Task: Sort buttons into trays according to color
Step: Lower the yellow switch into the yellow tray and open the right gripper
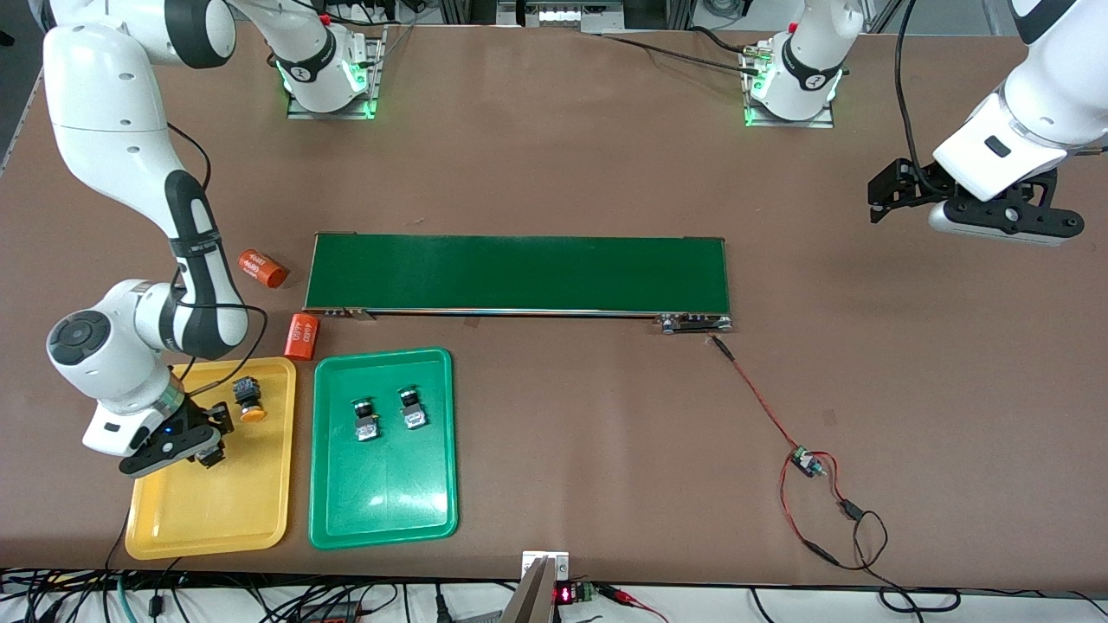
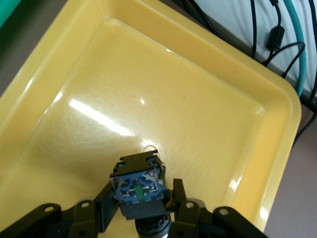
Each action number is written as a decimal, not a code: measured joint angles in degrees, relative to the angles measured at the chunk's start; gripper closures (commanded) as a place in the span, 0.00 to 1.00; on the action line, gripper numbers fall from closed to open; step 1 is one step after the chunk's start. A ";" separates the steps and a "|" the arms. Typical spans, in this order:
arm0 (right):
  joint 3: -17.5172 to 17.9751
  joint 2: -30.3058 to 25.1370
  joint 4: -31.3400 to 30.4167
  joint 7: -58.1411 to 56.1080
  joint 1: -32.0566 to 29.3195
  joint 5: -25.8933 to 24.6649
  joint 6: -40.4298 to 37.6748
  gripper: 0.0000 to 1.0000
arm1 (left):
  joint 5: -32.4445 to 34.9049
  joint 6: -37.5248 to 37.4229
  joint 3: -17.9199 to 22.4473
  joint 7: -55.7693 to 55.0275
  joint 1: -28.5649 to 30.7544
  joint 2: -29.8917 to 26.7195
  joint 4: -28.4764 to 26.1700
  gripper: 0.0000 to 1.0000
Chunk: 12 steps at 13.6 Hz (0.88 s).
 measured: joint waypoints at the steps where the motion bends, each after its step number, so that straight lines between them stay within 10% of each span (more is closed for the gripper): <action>1: 0.26 -0.03 0.32 -0.26 0.04 0.00 -0.57 1.00 | 0.00 0.00 0.00 0.00 0.00 0.00 0.01 0.00; 9: 0.04 -0.12 1.78 -0.39 -0.82 0.00 -11.27 0.94 | 0.00 -0.08 0.00 0.00 0.00 0.00 0.02 0.00; 10: 0.02 -0.12 1.78 -0.56 -1.30 0.00 -11.35 0.59 | 0.00 -0.08 0.00 0.00 0.00 0.00 0.02 0.00; 11: 0.01 -0.12 1.78 -0.75 -1.72 0.00 -11.36 0.01 | 0.00 -0.09 0.00 0.00 0.00 0.00 0.02 0.00; 12: 0.01 -0.12 1.78 -0.87 -2.00 0.00 -11.36 0.00 | 0.00 -0.10 0.00 0.00 0.00 0.00 0.02 0.00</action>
